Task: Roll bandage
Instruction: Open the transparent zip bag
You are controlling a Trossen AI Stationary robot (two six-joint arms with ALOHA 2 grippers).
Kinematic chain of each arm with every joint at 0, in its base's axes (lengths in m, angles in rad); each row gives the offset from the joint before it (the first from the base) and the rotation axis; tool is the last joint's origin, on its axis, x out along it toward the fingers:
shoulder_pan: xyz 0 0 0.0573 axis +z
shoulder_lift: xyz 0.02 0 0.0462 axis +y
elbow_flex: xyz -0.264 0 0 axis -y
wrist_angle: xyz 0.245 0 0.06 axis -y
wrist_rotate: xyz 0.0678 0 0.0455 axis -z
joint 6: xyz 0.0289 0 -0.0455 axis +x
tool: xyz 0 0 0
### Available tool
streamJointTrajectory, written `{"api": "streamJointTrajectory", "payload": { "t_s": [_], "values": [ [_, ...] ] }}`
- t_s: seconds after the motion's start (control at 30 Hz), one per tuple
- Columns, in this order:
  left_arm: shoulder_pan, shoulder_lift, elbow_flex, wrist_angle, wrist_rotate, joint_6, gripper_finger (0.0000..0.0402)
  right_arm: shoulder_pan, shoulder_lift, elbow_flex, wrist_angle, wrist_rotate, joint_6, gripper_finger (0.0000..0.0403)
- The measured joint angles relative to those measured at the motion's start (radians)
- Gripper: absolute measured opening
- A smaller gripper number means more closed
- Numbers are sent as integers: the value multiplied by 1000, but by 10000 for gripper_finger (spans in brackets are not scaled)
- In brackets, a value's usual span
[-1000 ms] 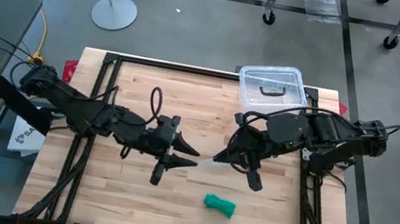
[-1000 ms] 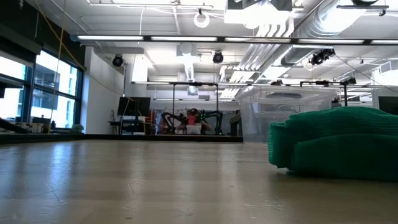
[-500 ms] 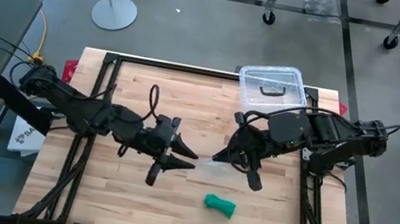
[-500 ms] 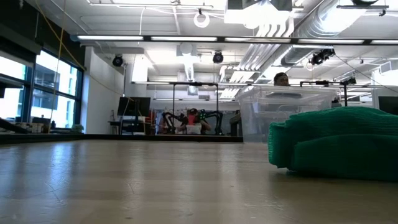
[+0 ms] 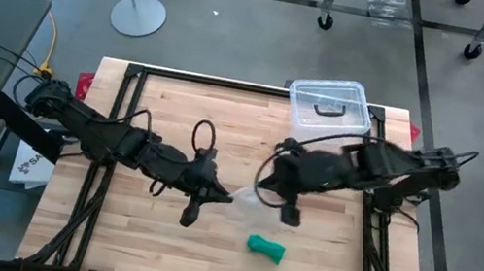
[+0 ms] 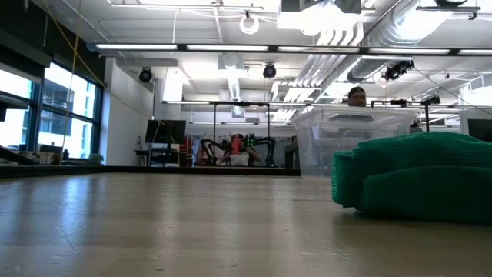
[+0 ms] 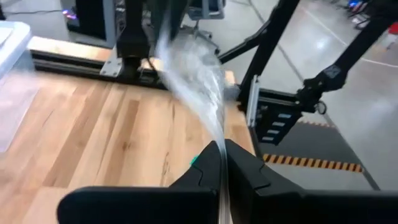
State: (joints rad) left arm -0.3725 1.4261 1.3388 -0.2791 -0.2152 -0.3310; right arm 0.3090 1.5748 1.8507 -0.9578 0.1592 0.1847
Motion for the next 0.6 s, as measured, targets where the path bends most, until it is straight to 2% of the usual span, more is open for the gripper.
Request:
{"api": "streamJointTrajectory", "payload": {
  "t_s": [0.1,0.17,0.43,0.6],
  "values": [
    [-1,0,0,-31,-15,-10,2,0,49,0,-68,24,21,10],
    [-4,0,0,-68,-32,-26,1,-5,69,-1,-100,13,23,34],
    [-8,2,0,-287,-127,-106,1,-54,60,-1,-5,-37,36,182],
    [-8,9,0,-299,-147,-40,1,-87,91,1,60,-41,-34,198]
  ]
}}
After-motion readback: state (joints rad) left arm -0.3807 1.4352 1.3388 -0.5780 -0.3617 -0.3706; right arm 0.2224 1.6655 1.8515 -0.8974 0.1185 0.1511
